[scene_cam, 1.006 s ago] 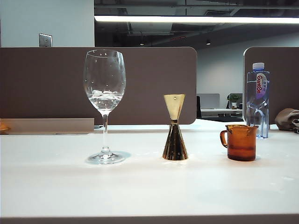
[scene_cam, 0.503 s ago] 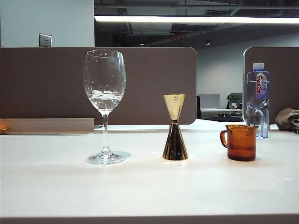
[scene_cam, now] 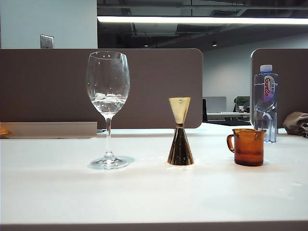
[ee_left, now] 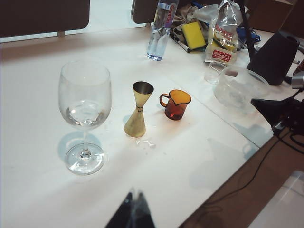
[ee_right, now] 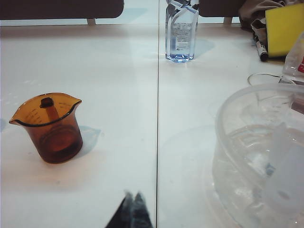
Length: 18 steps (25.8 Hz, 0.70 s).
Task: Pick up the small amber measuring cup and pour the water in it into the jigger, then pick up the jigger and pour the water in it into the wine glass.
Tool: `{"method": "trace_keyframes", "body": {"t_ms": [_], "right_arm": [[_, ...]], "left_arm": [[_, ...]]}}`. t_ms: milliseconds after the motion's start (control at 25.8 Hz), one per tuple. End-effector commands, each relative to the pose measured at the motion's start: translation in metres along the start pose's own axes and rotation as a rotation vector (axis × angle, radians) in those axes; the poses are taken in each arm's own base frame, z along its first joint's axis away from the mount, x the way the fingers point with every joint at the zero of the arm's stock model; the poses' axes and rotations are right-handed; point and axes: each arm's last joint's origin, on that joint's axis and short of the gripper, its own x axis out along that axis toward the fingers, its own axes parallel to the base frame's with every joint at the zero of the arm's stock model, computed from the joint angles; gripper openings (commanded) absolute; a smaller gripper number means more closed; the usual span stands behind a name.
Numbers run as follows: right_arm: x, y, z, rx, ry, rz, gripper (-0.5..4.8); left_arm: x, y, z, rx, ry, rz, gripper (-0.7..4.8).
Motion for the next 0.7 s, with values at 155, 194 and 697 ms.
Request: {"method": "trace_keyframes", "body": {"t_ms": [155, 194, 697], "right_arm": [[0.0008, 0.0, -0.0019, 0.003, 0.002, 0.001, -0.03], [0.0008, 0.0, -0.0019, 0.003, 0.002, 0.001, -0.03], [0.0008, 0.0, -0.0019, 0.003, 0.002, 0.001, -0.03]], "left_arm": [[-0.0083, -0.002, 0.0054, 0.045, -0.001, -0.002, -0.02], [-0.0083, -0.0017, 0.0047, 0.048, 0.006, 0.005, -0.02], [-0.0084, -0.0002, 0.0031, 0.06, 0.02, 0.052, -0.02]]}}
